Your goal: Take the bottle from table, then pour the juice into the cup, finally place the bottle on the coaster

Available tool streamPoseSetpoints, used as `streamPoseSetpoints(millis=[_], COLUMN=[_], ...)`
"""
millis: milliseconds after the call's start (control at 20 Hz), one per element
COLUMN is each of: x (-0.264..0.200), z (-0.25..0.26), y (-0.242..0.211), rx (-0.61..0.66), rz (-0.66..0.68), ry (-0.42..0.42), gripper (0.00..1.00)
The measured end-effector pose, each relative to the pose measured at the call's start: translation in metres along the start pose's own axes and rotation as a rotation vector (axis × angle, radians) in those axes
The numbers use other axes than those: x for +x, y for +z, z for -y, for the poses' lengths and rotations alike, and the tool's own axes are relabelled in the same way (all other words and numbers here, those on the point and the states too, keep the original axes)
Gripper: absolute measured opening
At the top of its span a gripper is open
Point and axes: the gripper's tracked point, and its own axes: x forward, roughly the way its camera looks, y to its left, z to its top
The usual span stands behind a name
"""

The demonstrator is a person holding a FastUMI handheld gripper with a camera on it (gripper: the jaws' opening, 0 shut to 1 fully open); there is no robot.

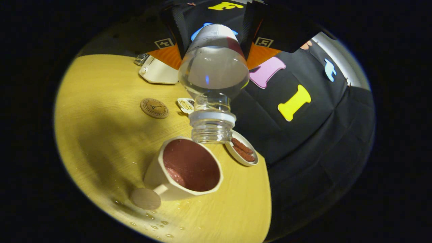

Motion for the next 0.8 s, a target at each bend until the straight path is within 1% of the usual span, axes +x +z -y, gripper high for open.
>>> streamPoseSetpoints(millis=[300, 450, 650, 800], x=[-0.040, -0.057, -0.069, -0.069], z=[0.005, 0.008, 0.027, 0.040], y=[-0.025, -0.044, -0.065, -0.077], rx=[-0.467, -0.697, -1.068, -1.342], rz=[-0.055, -0.112, -0.155, -0.143], ry=[0.045, 0.059, 0.046, 0.063], gripper=[0.71, 0.71, 0.71, 0.71])
